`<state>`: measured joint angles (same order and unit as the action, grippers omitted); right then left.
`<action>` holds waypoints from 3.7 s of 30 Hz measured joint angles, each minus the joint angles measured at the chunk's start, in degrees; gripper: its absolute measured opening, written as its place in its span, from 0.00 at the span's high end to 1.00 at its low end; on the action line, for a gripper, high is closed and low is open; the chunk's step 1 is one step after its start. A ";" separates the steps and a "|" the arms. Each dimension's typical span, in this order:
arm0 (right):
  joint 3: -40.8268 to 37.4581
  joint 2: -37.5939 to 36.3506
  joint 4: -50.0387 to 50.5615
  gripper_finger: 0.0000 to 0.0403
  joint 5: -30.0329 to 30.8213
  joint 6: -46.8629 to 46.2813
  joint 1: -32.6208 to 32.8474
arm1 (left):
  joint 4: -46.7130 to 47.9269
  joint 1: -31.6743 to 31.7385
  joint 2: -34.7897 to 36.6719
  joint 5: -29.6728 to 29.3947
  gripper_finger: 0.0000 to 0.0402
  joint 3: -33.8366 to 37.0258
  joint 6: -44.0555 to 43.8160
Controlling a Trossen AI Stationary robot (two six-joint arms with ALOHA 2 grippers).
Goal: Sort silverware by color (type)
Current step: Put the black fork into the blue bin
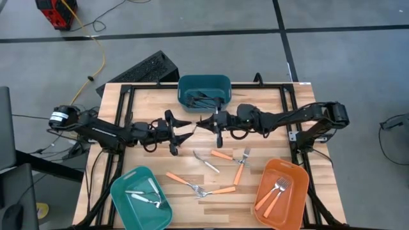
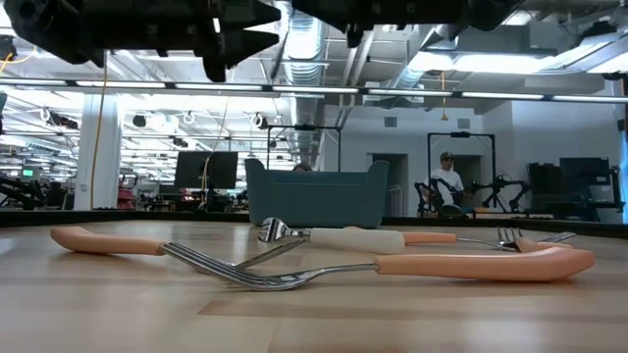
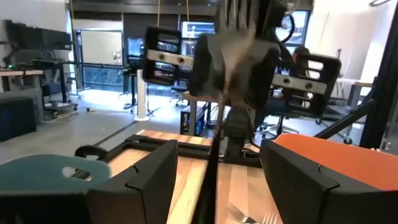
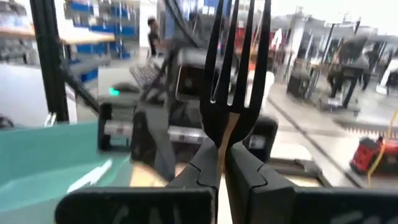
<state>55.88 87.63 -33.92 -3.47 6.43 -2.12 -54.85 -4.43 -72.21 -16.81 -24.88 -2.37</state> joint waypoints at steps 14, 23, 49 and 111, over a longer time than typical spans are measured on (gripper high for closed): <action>-0.02 -0.74 15.10 0.93 22.90 1.11 -0.89 | 14.84 -0.10 10.65 -8.03 0.46 0.02 -0.42; -0.01 -0.74 16.26 0.93 24.64 6.74 -8.15 | 17.17 -0.10 12.01 -8.03 0.46 0.02 -0.09; 20.97 14.99 40.66 0.93 11.06 10.37 -23.13 | 20.61 -0.10 12.00 -8.05 0.46 0.02 0.32; 42.42 36.49 65.91 0.83 7.86 19.55 -23.46 | 24.47 -0.08 12.00 -10.63 0.47 0.02 -1.53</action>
<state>98.30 124.11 31.99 4.39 25.98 -25.58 -30.39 -4.51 -60.20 -27.44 -24.86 -3.90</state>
